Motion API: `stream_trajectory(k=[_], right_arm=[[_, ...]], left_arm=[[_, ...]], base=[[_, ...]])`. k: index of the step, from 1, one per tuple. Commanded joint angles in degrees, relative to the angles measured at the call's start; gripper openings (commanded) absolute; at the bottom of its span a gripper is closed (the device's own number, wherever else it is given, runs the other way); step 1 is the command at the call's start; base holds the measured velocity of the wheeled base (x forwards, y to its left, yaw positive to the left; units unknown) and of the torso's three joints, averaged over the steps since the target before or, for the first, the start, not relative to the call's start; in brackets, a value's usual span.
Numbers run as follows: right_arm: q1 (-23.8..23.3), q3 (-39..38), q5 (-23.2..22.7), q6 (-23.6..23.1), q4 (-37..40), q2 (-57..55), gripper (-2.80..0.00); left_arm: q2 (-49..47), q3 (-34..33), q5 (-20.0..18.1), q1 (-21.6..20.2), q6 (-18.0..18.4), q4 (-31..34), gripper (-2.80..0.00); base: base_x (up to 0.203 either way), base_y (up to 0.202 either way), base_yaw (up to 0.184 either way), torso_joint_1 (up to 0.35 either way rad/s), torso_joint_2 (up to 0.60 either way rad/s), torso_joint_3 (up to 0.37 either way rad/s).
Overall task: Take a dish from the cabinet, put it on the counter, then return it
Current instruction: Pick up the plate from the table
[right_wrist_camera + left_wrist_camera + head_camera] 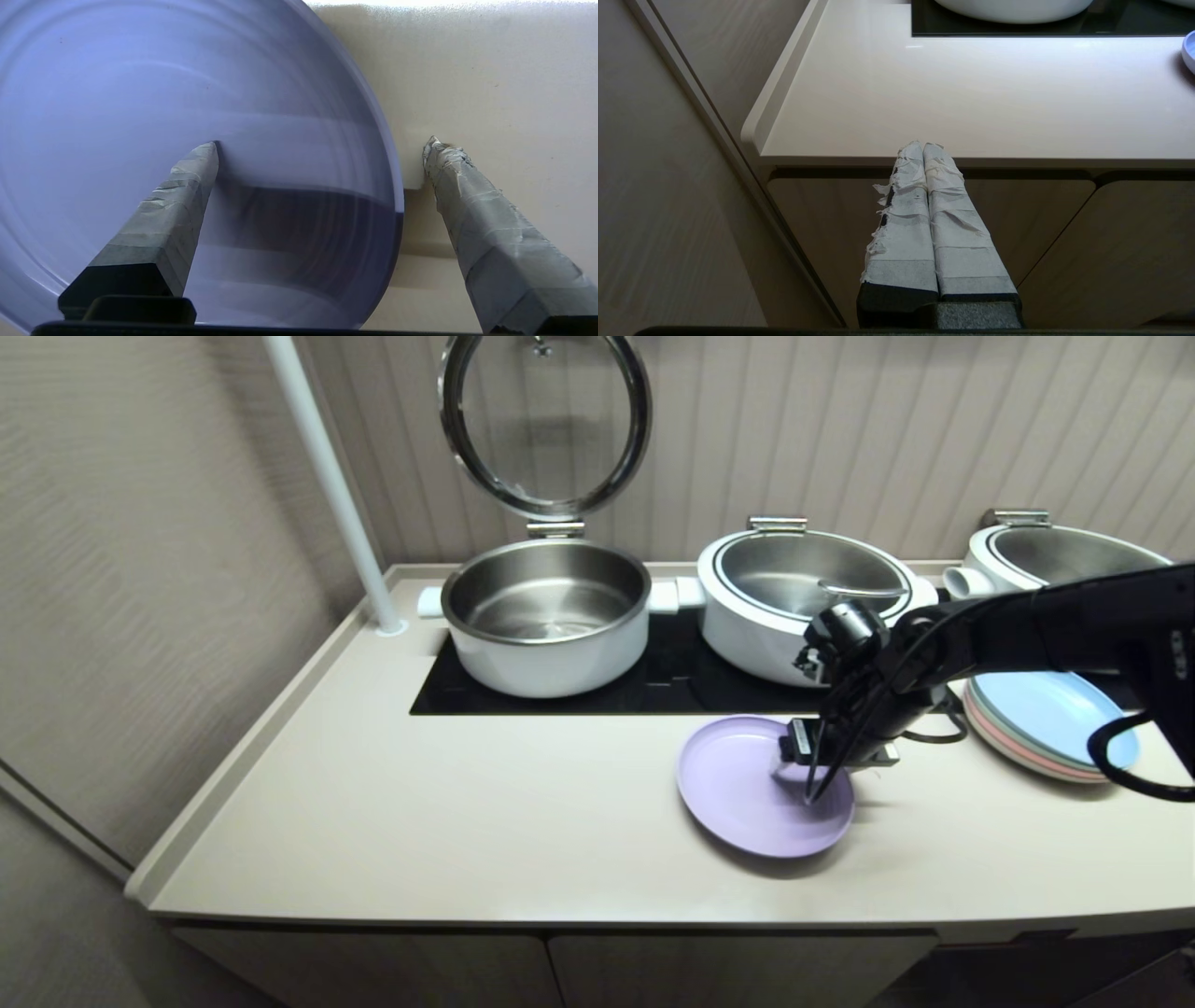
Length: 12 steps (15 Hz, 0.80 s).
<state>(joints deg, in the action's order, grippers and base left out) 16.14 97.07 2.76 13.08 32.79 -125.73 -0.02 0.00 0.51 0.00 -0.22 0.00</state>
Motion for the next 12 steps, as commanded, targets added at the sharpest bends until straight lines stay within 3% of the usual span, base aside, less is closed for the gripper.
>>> stream_trajectory(k=[1,12], right_arm=[[-0.06,-0.04,0.06,0.1,0.25,-0.39,0.0],[-0.06,0.4,0.06,0.1,0.34,-0.13,0.0]], left_arm=[[0.02,0.0,0.02,0.0,-0.04,0.0,-2.8],[0.02,0.0,0.02,0.0,-0.04,0.0,-2.8]], base=[[0.0,0.0,0.0,0.0,0.0,0.0],[0.0,0.0,0.0,0.0,0.0,0.0]])
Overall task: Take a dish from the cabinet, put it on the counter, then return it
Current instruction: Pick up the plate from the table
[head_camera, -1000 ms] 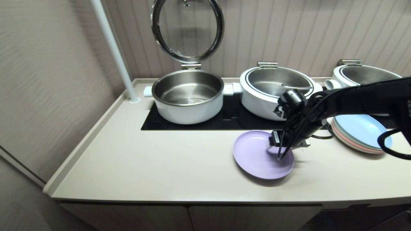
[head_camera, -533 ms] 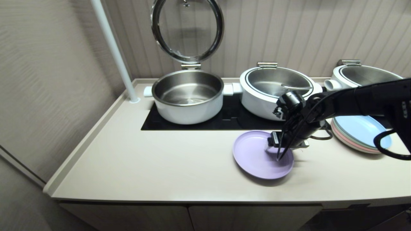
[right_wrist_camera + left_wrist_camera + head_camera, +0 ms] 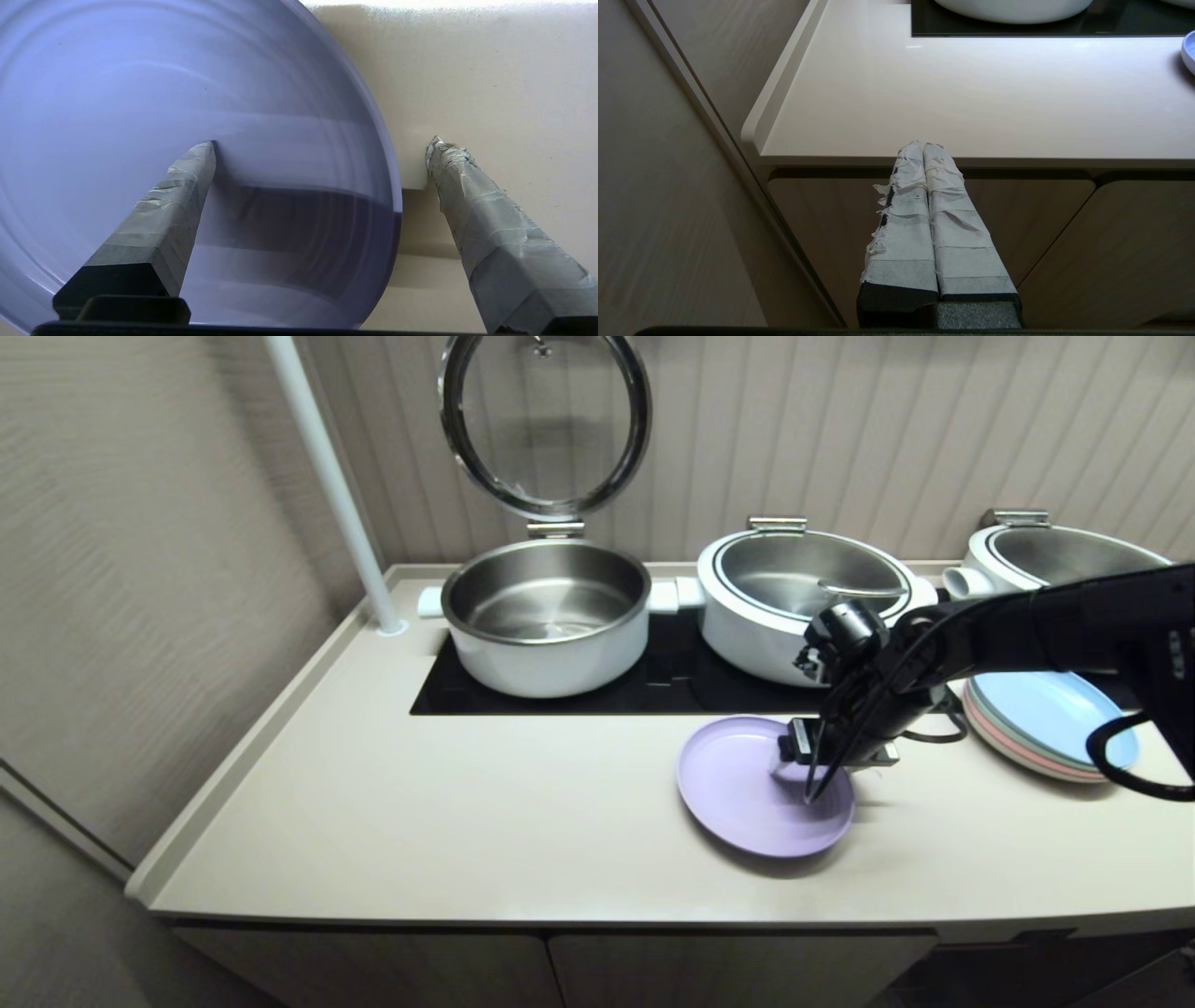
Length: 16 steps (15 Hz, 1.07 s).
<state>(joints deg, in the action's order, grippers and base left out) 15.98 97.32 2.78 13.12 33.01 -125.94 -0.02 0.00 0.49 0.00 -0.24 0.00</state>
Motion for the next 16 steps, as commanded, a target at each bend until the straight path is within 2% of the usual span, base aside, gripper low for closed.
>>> stream_trajectory(k=[1,11,12,16], right_arm=[[0.01,0.15,0.03,0.07,0.12,0.17,0.0],[-0.16,0.15,0.12,-0.11,0.12,0.78,0.0],[-0.16,0.24,0.21,-0.11,0.12,0.78,-2.8],[-0.16,0.32,1.17,-0.18,0.21,1.14,-2.8]], left_arm=[[0.02,0.0,0.04,0.0,-0.02,0.0,-2.8],[0.02,0.0,0.04,0.0,-0.02,0.0,-2.8],[0.02,0.0,0.04,0.0,-0.02,0.0,-2.8],[0.02,0.0,0.04,0.0,-0.02,0.0,-2.8]], base=[[0.0,0.0,0.0,0.0,0.0,0.0],[0.0,0.0,0.0,0.0,0.0,0.0],[0.0,0.0,0.0,0.0,0.0,0.0],[0.0,0.0,0.0,0.0,0.0,0.0]])
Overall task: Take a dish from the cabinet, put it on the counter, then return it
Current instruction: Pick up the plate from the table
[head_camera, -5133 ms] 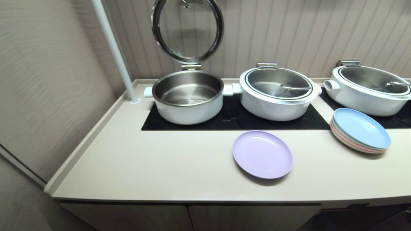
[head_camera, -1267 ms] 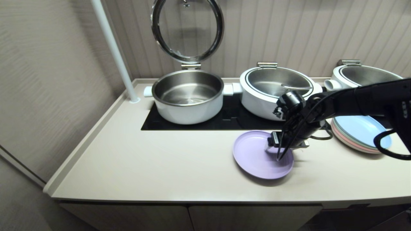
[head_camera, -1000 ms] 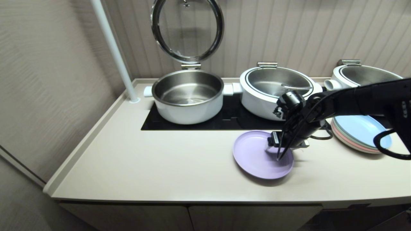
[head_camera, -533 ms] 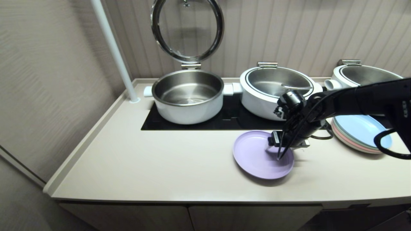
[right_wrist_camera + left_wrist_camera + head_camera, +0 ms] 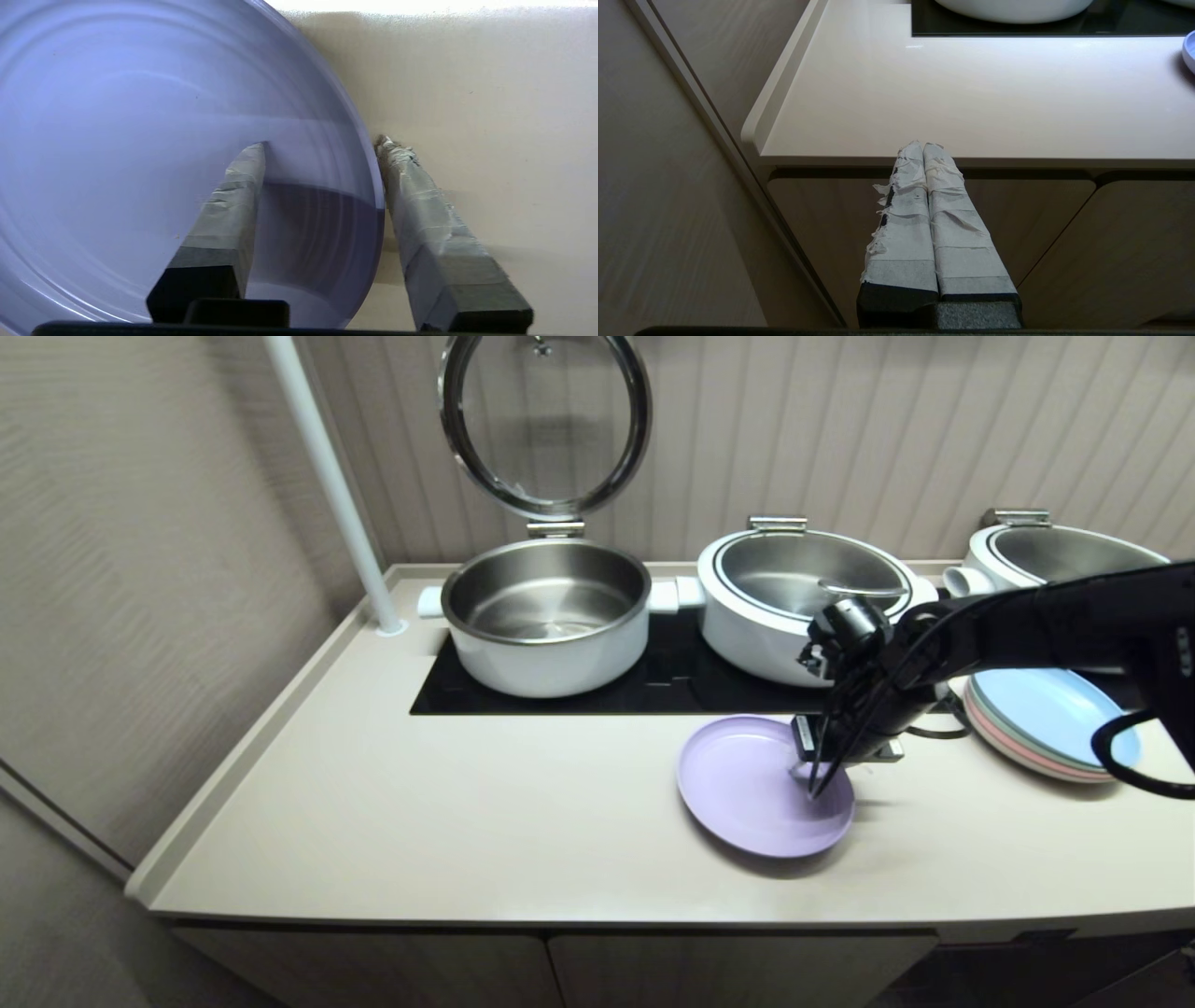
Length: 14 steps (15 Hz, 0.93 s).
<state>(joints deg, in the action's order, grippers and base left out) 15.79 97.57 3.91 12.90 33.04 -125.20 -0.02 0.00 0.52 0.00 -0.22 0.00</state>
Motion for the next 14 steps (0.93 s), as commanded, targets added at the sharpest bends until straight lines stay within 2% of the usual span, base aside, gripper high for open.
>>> stream_trajectory(k=[1,12,14], right_arm=[[0.01,0.82,0.04,0.24,0.46,0.4,-2.8],[0.1,1.85,-0.04,0.53,2.65,0.55,-2.8],[0.12,1.71,0.04,3.29,2.7,0.97,-2.8]], left_arm=[[0.02,0.0,0.0,0.0,-0.04,0.0,-2.8],[0.02,0.0,0.0,0.0,-0.04,0.0,-2.8],[0.02,0.0,0.0,0.0,-0.04,0.0,-2.8]], base=[[0.0,0.0,0.0,0.0,0.0,0.0],[0.0,0.0,0.0,0.0,0.0,0.0],[0.0,0.0,0.0,0.0,0.0,0.0]])
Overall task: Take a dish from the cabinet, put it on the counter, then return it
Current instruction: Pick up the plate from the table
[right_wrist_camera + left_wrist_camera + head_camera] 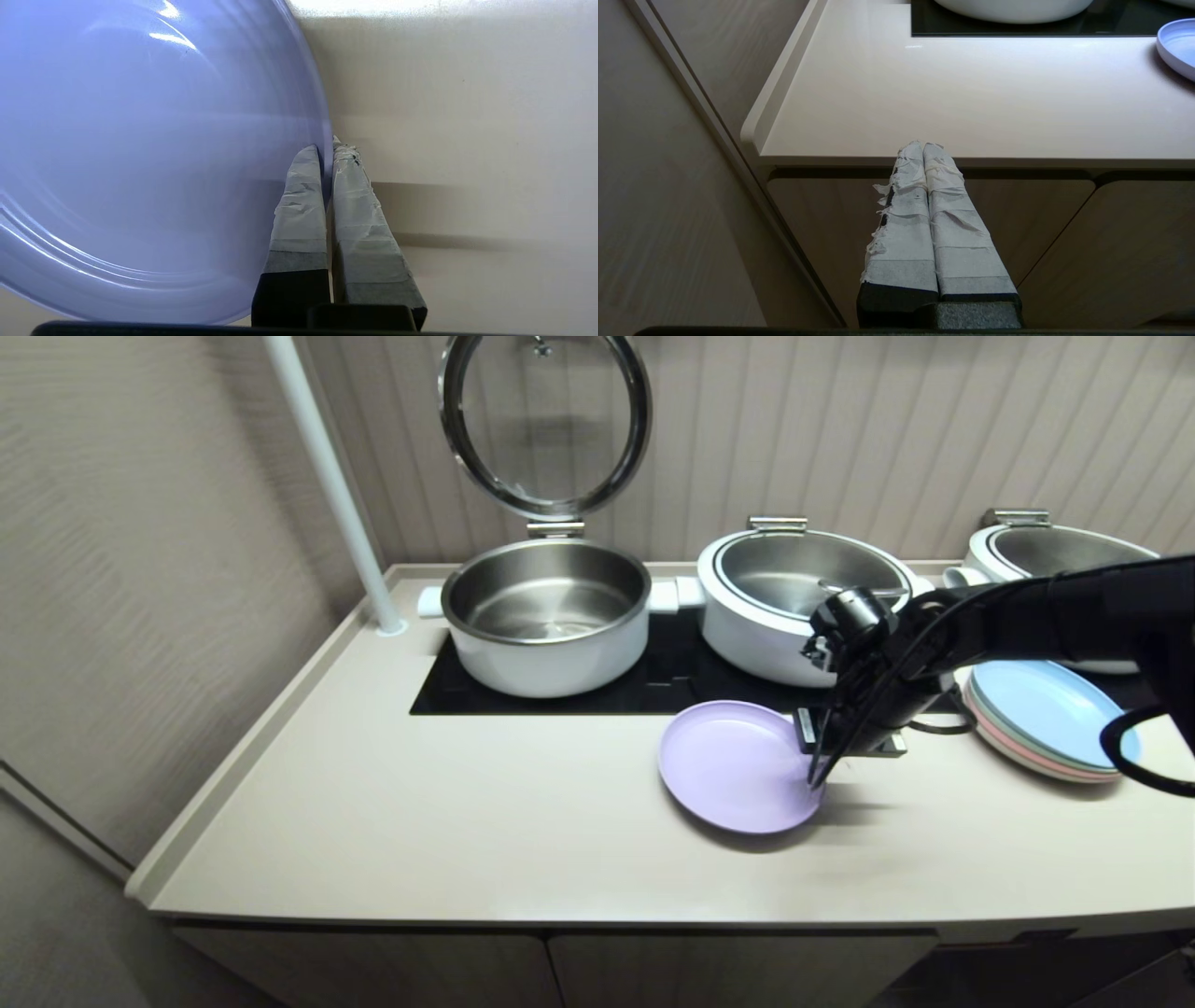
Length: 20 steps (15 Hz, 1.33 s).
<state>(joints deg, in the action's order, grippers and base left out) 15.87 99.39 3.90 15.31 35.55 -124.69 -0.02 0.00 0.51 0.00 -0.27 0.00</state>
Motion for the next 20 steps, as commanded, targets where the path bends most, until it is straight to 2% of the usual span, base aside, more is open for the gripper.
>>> stream_trajectory(k=[1,8,16,20], right_arm=[[0.04,-0.32,0.05,2.06,0.25,0.69,-2.8],[0.04,-2.11,0.05,6.27,2.03,4.53,-2.8],[0.04,-14.71,0.14,8.49,-0.07,14.48,-2.8],[0.25,-22.08,0.14,9.27,-3.5,21.27,-2.8]], left_arm=[[0.02,0.0,0.02,0.0,0.0,0.0,-2.8],[0.02,0.0,0.02,0.0,0.0,0.0,-2.8],[0.02,0.0,0.02,0.0,0.0,0.0,-2.8],[0.02,0.0,0.02,0.0,0.0,0.0,-2.8]], base=[[0.0,0.0,0.0,0.0,0.0,0.0],[0.0,0.0,0.0,0.0,0.0,0.0],[0.0,0.0,0.0,0.0,0.0,0.0],[0.0,0.0,0.0,0.0,0.0,0.0]])
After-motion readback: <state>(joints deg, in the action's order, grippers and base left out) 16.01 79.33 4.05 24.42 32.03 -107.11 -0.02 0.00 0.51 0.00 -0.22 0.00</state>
